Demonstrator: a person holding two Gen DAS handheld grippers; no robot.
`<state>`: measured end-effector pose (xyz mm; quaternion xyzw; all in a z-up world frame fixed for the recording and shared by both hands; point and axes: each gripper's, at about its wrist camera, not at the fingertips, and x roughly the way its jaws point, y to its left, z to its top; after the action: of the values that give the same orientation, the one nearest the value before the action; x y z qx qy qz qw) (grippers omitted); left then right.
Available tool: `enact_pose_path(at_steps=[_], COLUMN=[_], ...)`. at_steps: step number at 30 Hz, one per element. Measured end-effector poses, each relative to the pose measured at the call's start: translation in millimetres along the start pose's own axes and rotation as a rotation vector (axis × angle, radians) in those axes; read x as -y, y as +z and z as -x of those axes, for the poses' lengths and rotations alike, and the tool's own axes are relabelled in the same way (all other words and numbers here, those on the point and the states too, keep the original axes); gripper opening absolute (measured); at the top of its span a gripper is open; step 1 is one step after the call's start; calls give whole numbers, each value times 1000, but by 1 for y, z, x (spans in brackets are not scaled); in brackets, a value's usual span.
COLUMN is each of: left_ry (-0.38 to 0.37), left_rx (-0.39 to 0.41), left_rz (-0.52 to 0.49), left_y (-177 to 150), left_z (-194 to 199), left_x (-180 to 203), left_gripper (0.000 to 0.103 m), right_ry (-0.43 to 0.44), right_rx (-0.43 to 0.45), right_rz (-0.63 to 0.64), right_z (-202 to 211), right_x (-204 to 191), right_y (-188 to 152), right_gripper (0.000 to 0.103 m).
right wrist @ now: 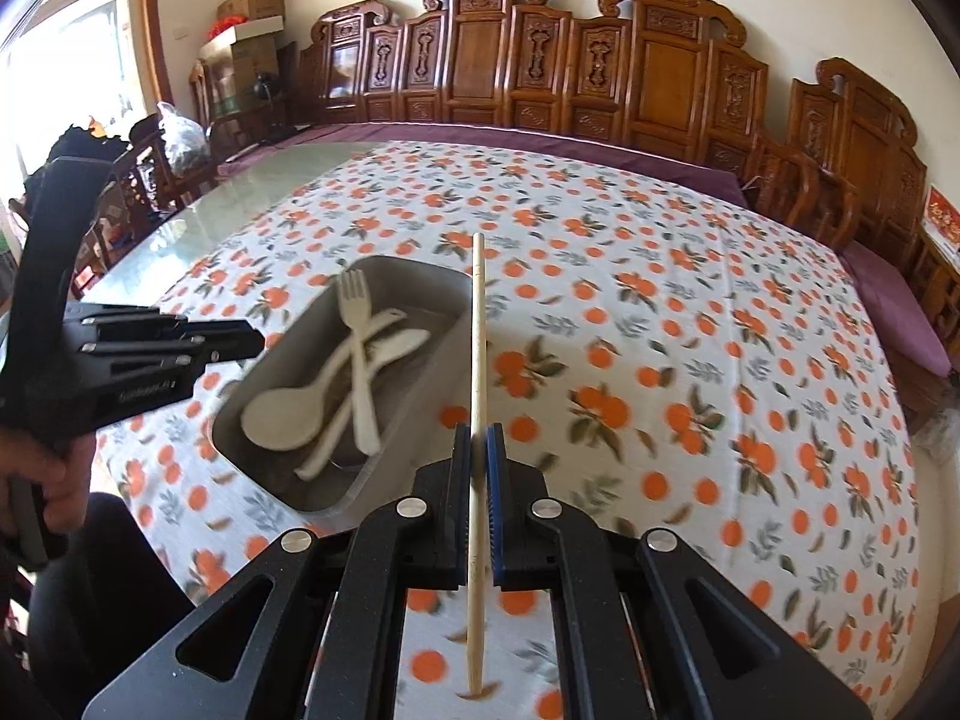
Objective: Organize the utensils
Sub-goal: 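Lower the wooden chopstick into the grey tray and open the left tool, then lower the wooden chopstick into the grey tray and open the right tool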
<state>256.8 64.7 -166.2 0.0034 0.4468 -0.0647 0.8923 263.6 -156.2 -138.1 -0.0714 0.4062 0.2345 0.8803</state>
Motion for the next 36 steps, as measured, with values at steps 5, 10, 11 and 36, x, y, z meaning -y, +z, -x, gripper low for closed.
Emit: enact_pose_path(at_steps=[5, 10, 11, 36], left_ry=[6, 3, 5, 21], left_rx=[11, 22, 26, 18], left_rz=[11, 33, 37, 52], left_y=[-7, -12, -13, -18], left_z=[10, 18, 19, 16], left_x=[-9, -17, -19, -29], left_gripper=[14, 15, 16, 25], right_ry=[34, 60, 64, 93], right_rx=[-6, -24, -27, -101], right_rz=[-3, -23, -29, -134], right_z=[-15, -34, -37, -105], right_x=[-19, -32, -33, -46], right_y=[14, 25, 27, 24], right_gripper=[6, 6, 6, 7])
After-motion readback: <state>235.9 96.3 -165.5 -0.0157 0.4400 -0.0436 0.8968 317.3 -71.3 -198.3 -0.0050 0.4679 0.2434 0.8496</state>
